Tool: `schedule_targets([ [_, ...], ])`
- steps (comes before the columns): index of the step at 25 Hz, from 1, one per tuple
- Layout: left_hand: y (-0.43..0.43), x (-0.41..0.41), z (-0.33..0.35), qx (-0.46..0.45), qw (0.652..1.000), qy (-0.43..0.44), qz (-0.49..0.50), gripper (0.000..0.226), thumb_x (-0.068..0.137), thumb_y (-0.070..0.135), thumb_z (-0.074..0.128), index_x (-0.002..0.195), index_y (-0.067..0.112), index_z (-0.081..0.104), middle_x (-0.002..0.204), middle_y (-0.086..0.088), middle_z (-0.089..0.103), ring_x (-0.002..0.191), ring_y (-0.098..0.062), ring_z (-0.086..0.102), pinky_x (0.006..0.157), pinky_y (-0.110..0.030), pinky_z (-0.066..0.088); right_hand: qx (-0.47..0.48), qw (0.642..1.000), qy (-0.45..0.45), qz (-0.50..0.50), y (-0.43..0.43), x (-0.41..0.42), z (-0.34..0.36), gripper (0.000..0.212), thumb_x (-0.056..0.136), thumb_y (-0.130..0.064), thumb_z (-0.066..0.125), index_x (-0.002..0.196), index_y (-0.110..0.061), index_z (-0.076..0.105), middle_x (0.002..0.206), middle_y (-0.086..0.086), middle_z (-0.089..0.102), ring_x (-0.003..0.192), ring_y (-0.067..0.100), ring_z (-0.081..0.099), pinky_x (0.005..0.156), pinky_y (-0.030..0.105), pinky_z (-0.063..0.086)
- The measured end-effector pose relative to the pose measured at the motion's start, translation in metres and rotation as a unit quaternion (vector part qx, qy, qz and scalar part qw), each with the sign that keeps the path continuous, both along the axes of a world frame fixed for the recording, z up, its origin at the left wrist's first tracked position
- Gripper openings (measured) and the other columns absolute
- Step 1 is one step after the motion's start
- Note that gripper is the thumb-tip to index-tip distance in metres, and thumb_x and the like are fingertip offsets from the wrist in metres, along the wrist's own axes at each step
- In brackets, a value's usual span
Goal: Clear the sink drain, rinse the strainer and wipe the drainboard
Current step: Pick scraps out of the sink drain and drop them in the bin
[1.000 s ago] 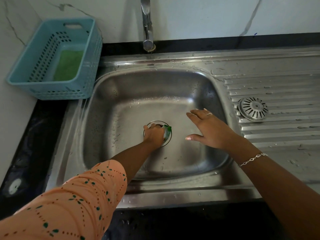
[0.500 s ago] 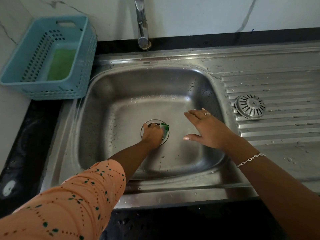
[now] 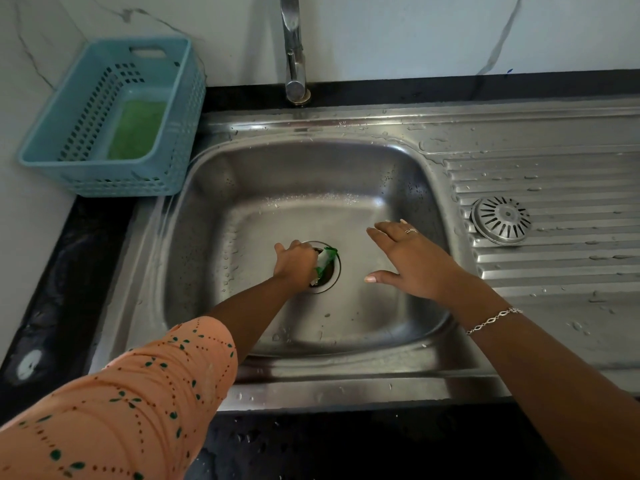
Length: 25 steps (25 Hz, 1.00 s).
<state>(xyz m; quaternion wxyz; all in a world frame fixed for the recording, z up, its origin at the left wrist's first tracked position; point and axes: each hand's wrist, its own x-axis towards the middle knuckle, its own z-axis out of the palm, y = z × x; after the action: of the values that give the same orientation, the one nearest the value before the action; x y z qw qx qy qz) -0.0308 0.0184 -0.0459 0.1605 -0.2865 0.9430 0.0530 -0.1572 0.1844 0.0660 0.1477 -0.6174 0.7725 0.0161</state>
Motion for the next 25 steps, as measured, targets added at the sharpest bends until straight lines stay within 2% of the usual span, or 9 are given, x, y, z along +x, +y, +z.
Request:
schedule_targets([
  [7,-0.017,0.006,0.035,0.04,0.996,0.061,0.055,0.014,0.08,0.014,0.055,0.088,0.011,0.067,0.102,-0.007,0.062,0.102,-0.026,0.05,0.088,-0.041,0.033,-0.01,1.0,0.015,0.007,-0.008,0.001,0.01,0.081,0.085,-0.052,0.052,0.144,-0.009,0.019,0.151,0.014,0.025,0.139,0.027,0.024,0.118,0.036,0.01],
  [13,-0.022,0.009,0.039,0.015,0.996,0.077,0.033,0.013,0.08,0.015,0.054,0.087,0.012,0.065,0.101,-0.006,0.062,0.102,-0.026,0.05,0.085,-0.041,0.033,-0.013,1.0,0.021,0.011,-0.007,0.004,0.009,0.08,0.085,-0.052,0.051,0.144,-0.009,0.019,0.151,0.013,0.025,0.139,0.028,0.023,0.118,0.036,0.01],
  [20,-0.025,0.014,0.043,0.052,0.992,0.103,0.052,0.01,0.08,0.019,0.059,0.086,0.015,0.066,0.099,-0.005,0.062,0.102,-0.024,0.05,0.084,-0.039,0.031,-0.014,1.0,0.025,0.013,-0.007,0.003,0.003,0.081,0.084,-0.053,0.052,0.144,-0.009,0.019,0.15,0.014,0.026,0.139,0.028,0.024,0.118,0.038,0.012],
  [25,-0.024,0.016,0.057,0.099,0.978,0.158,0.09,0.009,0.077,0.018,0.064,0.084,0.014,0.067,0.098,-0.002,0.063,0.103,-0.022,0.05,0.086,-0.039,0.031,-0.016,0.999,0.045,0.016,-0.016,0.002,-0.001,0.085,0.084,-0.057,0.048,0.145,-0.009,0.014,0.155,0.015,0.014,0.144,0.029,0.011,0.118,0.038,0.008],
])
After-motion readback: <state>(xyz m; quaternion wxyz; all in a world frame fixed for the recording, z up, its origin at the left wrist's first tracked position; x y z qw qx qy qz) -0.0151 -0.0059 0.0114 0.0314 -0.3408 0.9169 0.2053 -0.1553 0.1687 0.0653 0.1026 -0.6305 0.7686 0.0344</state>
